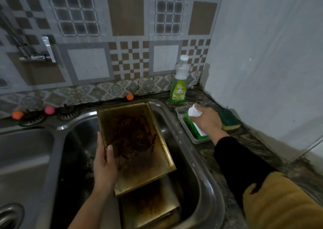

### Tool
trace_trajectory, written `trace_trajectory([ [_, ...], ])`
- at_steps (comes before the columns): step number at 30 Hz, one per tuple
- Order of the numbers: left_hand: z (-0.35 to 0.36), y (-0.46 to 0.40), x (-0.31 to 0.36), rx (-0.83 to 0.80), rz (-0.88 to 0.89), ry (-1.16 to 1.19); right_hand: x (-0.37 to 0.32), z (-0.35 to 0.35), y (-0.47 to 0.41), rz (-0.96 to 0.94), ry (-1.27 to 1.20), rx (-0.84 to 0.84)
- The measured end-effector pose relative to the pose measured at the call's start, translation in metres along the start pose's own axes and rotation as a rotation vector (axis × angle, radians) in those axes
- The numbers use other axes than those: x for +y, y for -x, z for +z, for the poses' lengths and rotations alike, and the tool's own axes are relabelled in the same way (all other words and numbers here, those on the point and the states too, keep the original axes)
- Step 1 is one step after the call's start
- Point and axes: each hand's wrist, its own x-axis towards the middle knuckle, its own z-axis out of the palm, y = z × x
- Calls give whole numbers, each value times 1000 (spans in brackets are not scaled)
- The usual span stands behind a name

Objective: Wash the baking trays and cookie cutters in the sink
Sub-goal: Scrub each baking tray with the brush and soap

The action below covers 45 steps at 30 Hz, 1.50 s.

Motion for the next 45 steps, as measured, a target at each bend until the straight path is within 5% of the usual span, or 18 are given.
trace_trajectory([
  [9, 21, 15, 23, 14, 88, 42, -111, 15, 59, -430, -161, 58],
  [20, -9, 11, 24, 64, 174, 118, -60, 49, 139, -379, -87, 71],
  [27, 13, 30, 46, -97, 230, 131, -123, 13, 65, -379, -119, 149],
  [34, -11, 10, 38, -3, 215, 148, -79, 58, 179, -516, -151, 27],
  [41, 12, 31, 46, -99, 203, 150, -151, 29, 97, -476, -120, 130],
  [45, -5, 24, 42, -65, 161, 205, -123, 49, 154, -576, -120, 75],
])
